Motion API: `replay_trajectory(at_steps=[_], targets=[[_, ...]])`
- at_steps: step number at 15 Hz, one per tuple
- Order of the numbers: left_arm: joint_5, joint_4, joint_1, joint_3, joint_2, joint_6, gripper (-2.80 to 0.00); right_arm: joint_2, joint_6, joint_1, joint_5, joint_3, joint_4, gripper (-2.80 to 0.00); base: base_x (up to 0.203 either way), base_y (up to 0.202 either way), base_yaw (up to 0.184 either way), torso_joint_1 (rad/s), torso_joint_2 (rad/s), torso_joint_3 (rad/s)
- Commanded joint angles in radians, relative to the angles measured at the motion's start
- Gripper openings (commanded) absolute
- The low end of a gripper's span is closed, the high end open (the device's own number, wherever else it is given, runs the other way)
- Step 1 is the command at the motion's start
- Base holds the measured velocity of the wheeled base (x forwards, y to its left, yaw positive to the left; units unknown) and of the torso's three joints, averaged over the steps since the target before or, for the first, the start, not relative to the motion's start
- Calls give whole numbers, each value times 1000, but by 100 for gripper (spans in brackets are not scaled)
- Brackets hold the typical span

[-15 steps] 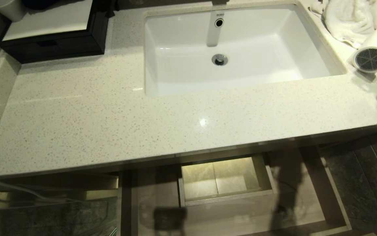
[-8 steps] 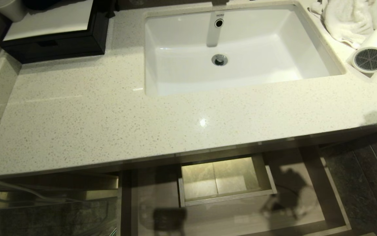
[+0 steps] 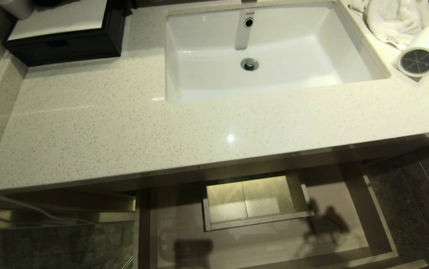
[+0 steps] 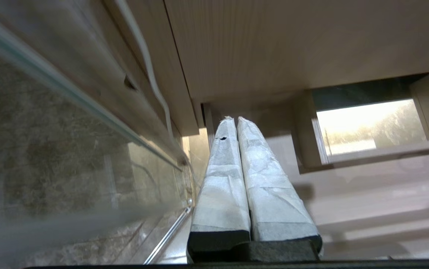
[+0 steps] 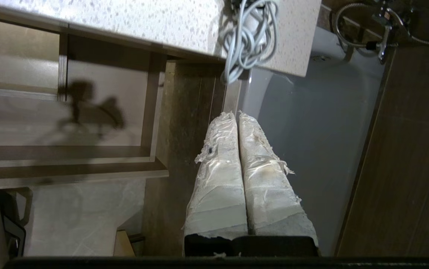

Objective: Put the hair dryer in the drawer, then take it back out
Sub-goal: Close the drawer

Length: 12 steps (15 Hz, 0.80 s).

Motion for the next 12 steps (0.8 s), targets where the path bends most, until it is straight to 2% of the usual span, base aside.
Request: replay_trajectory(at_steps=[1,7,12], targets=[[0,0,0,0,0,0,-280,-96,19,-7,-2,46,6,-280,0,0,0,-323,154,-160],[0,1,0,0,0,0,-280,-376,80,-7,-5,205,-53,-280,0,0,0,-338,141,-195],[0,0,0,0,0,0,-280,-456,87,-9,-7,176,-28,-280,0,0,0,-310,71,-241]])
